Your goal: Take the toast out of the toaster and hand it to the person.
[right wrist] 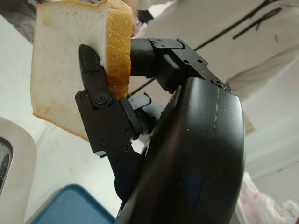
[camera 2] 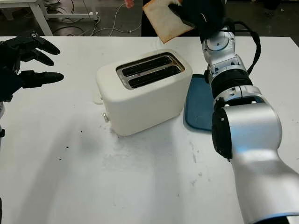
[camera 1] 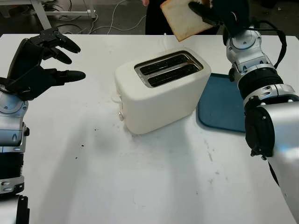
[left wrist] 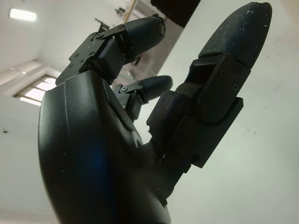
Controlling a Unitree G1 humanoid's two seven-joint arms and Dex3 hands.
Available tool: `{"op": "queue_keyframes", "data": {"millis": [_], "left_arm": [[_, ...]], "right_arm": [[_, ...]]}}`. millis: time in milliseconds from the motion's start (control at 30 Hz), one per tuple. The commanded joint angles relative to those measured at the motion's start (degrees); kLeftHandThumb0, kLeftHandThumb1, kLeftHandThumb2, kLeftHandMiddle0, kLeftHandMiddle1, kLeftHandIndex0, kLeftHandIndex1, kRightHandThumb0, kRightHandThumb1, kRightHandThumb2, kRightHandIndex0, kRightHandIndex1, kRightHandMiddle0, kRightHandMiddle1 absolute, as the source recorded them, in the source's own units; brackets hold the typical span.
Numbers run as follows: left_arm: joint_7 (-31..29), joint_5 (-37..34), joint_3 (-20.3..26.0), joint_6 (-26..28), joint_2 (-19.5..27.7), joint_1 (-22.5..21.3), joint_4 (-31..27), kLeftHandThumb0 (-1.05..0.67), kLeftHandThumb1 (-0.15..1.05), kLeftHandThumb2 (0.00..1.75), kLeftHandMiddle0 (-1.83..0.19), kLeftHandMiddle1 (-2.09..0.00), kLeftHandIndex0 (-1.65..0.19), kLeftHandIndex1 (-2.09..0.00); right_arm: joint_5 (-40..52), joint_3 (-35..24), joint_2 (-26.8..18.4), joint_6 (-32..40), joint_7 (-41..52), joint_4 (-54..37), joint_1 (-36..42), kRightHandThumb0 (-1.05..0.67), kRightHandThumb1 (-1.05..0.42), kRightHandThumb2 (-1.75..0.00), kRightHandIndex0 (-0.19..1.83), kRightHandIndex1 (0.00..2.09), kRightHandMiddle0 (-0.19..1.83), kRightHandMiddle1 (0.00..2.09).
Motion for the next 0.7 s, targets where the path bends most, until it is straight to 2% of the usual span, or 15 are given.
{"op": "queue_keyframes", "data": {"millis": [0, 367, 667], "left_arm": [[-0.1, -0.3, 0.1, -0.8, 0.1, -0.2, 0.1, -1.05, 0.7, 0.0, -0.48, -1.32, -0.5, -1.17], [0.1, 0.0, 0.0, -0.3, 0.2, 0.0, -0.4, -1.05, 0.7, 0.0, -0.49, -1.32, -0.5, -1.17], [0.3, 0.2, 0.0, -0.9, 0.2, -0.1, 0.0, -1.05, 0.7, 0.0, -0.49, -1.31, -0.51, -1.17]], "right_arm": [[-0.7, 0.5, -0.3, -0.9, -0.7, -0.2, -1.3, -0.31, -0.92, -0.23, 1.0, 1.75, 0.78, 1.75], [-1.1, 0.7, -0.2, -2.0, 0.1, 0.1, 0.0, -0.23, -0.92, -0.19, 1.02, 1.75, 0.84, 1.75], [-2.3, 2.0, -0.8, -0.5, -0.6, 0.5, 0.5, -0.33, -0.92, -0.2, 0.98, 1.75, 0.81, 1.75]]}}
